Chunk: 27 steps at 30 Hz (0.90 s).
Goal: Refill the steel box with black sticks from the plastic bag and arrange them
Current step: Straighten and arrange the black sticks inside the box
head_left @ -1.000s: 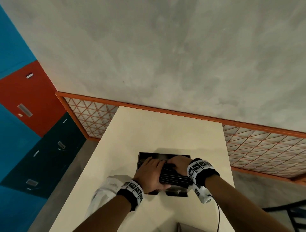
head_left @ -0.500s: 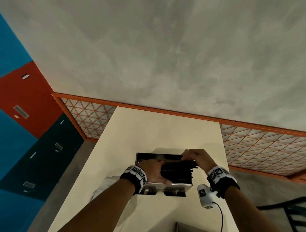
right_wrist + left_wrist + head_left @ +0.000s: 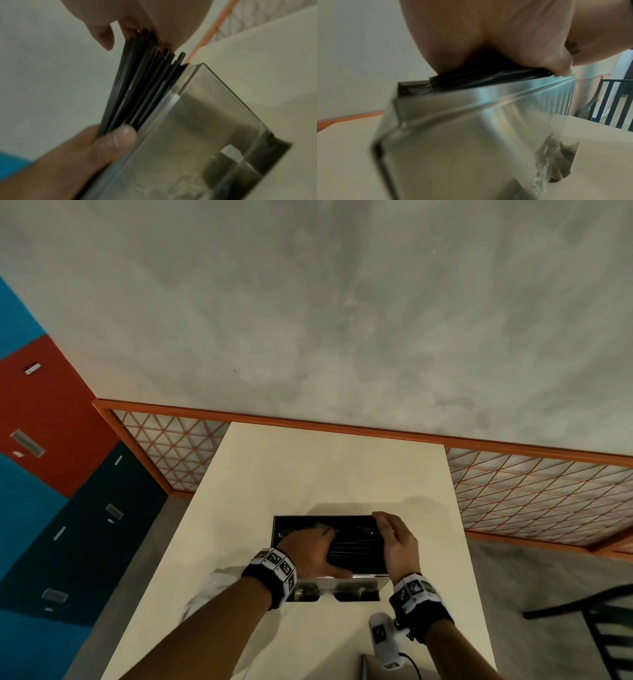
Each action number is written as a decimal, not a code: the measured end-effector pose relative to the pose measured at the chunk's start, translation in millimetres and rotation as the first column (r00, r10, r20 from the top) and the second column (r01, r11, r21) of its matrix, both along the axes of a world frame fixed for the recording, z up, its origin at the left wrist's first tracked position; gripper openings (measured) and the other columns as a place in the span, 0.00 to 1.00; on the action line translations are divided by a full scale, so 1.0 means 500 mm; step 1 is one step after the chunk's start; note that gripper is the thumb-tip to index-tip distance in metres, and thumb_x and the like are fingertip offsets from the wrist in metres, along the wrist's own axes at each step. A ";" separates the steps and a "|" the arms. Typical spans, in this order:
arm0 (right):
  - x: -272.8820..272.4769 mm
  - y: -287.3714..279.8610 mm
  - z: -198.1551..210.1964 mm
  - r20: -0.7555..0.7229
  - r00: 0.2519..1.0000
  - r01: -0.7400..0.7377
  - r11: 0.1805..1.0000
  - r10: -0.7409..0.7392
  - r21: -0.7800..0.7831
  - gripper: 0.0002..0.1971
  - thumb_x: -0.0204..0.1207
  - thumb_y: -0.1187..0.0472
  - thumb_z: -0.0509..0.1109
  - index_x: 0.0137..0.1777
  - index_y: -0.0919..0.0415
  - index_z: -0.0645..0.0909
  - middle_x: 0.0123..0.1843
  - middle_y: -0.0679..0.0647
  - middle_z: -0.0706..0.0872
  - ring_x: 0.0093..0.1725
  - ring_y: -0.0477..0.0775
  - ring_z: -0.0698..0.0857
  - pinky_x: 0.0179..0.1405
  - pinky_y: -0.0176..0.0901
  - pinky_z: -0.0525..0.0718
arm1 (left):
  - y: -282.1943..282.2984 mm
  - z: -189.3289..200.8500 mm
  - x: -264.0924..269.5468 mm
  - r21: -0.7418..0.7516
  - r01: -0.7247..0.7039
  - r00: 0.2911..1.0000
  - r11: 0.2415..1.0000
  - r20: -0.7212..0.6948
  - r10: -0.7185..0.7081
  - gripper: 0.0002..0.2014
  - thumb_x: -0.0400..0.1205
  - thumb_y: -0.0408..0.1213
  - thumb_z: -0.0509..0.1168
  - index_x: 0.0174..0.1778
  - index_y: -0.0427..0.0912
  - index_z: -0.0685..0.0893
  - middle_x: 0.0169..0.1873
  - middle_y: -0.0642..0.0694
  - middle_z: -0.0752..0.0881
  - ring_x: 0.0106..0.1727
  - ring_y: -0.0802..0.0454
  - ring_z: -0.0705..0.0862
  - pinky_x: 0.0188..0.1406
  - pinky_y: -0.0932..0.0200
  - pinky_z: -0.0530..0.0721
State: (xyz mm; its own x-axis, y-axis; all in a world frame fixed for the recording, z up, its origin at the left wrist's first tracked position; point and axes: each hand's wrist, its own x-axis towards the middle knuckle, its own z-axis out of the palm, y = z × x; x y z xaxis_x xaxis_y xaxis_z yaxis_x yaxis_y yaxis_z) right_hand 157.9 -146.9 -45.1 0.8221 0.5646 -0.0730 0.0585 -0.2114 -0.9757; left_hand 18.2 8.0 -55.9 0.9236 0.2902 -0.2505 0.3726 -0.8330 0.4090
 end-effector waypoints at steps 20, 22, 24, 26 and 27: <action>-0.042 0.061 -0.029 0.302 0.898 -0.209 0.913 0.321 -0.351 0.09 0.84 0.61 0.63 0.49 0.63 0.84 0.51 0.54 0.85 0.49 0.51 0.81 0.55 0.39 0.76 | -0.043 -0.055 -0.075 0.184 -0.080 0.997 0.980 0.031 0.076 0.48 0.70 0.72 0.65 0.82 0.51 0.62 0.71 0.50 0.71 0.72 0.47 0.72 0.77 0.44 0.69; -0.049 0.047 -0.043 0.397 0.790 -0.266 0.845 0.467 -0.464 0.11 0.84 0.60 0.61 0.48 0.62 0.84 0.50 0.54 0.84 0.50 0.54 0.82 0.57 0.48 0.80 | -0.051 -0.058 -0.080 0.211 -0.083 0.996 0.974 0.033 0.077 0.46 0.69 0.70 0.65 0.81 0.51 0.63 0.71 0.50 0.72 0.71 0.47 0.73 0.76 0.45 0.70; -0.058 0.028 -0.053 0.534 0.580 -0.228 0.752 0.615 -0.619 0.16 0.84 0.54 0.55 0.46 0.58 0.84 0.49 0.52 0.83 0.50 0.55 0.82 0.57 0.52 0.82 | -0.057 -0.058 -0.084 0.242 -0.077 0.997 0.967 0.025 0.073 0.45 0.68 0.70 0.65 0.79 0.51 0.65 0.70 0.51 0.73 0.70 0.48 0.73 0.74 0.46 0.72; -0.067 0.014 -0.035 0.547 0.488 -0.158 0.685 0.680 -0.711 0.21 0.82 0.46 0.51 0.48 0.54 0.84 0.49 0.50 0.84 0.52 0.55 0.83 0.60 0.54 0.81 | -0.060 -0.055 -0.085 0.261 -0.076 0.997 0.962 0.022 0.073 0.43 0.68 0.70 0.63 0.76 0.52 0.67 0.68 0.51 0.74 0.69 0.49 0.74 0.71 0.47 0.73; -0.074 0.009 -0.024 0.545 0.462 -0.134 0.663 0.700 -0.737 0.23 0.80 0.43 0.50 0.52 0.53 0.84 0.52 0.50 0.84 0.55 0.55 0.83 0.63 0.56 0.80 | -0.061 -0.053 -0.084 0.265 -0.077 0.997 0.961 0.024 0.073 0.42 0.68 0.69 0.63 0.75 0.51 0.69 0.67 0.51 0.74 0.68 0.49 0.75 0.70 0.47 0.73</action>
State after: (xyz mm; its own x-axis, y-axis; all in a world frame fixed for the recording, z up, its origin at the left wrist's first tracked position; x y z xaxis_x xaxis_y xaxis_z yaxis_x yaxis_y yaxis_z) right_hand 121.0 -142.5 -57.2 0.3682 0.9297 0.0030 0.9108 -0.3601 -0.2020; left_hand -23.9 -22.3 -82.6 0.8994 0.4133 -0.1425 0.4343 -0.8821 0.1826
